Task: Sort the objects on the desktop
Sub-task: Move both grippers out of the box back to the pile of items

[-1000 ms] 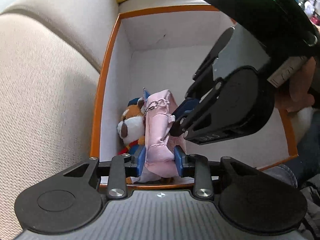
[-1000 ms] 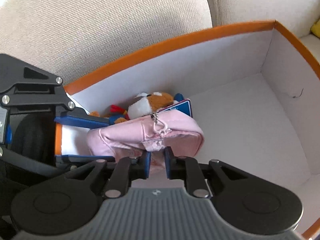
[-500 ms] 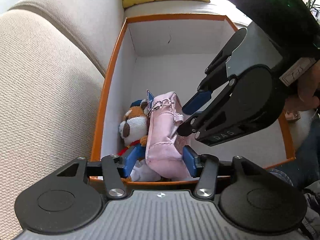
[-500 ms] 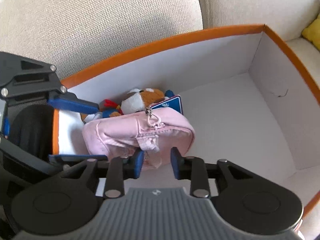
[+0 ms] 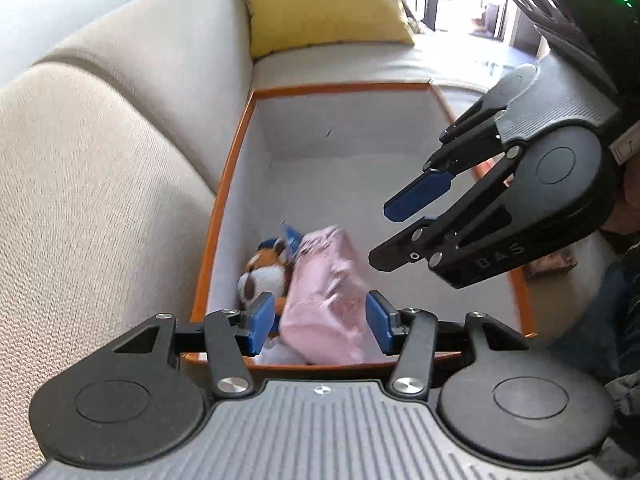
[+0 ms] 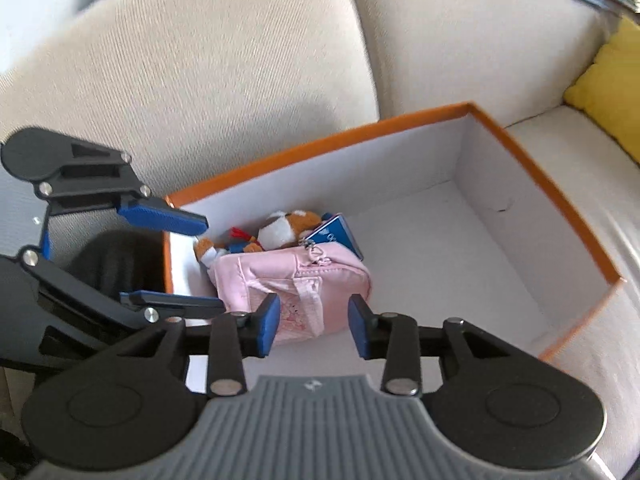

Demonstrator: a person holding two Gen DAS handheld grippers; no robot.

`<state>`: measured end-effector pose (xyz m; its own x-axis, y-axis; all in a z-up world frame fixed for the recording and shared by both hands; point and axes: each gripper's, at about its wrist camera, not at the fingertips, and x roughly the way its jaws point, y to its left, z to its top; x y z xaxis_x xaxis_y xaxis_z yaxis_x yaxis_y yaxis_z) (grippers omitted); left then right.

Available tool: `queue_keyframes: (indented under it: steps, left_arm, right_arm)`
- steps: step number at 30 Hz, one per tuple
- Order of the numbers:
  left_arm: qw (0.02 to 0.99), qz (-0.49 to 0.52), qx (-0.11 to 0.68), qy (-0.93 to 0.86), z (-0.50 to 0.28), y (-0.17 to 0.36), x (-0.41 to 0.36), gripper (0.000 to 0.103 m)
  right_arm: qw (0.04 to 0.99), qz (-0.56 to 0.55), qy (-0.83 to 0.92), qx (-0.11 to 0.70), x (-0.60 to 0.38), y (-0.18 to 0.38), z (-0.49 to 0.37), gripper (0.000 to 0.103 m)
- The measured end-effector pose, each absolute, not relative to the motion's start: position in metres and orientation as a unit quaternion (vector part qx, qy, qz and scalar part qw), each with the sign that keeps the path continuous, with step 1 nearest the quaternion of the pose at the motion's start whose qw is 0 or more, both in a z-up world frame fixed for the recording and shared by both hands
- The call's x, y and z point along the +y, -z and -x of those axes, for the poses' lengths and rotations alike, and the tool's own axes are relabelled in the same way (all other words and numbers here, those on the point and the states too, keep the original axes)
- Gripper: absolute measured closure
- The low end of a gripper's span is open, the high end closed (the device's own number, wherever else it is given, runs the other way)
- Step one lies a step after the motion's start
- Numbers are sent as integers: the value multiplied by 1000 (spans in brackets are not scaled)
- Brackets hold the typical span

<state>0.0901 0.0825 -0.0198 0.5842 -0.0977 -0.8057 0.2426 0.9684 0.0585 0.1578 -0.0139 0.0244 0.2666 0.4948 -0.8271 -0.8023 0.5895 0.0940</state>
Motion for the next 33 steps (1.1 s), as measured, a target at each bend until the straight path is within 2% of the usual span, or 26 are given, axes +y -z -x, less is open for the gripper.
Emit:
queue_keyframes:
  steps: [5,12,19,26,33]
  left_arm:
    - [902,-59,406,132,-82,0,66,48]
    - [897,-34,383,216,-77,-14,12,50]
    - [868,-9,414,274,-102,31,-47,54]
    - [828,45,499,252,-119,82,-81,54]
    - [803,108,558,180,-122,117,-84,48]
  right_arm:
    - [819,110,-391,405,-62,-34,-151,63]
    - [860,17,-295,416,-160,-28,-135,63]
    - [872,-56,-198,444,-239,12,-113,63]
    - [868,26,-180,463,-252,52,-104,62]
    - [854,145,-224,447,-241,69,-107,57]
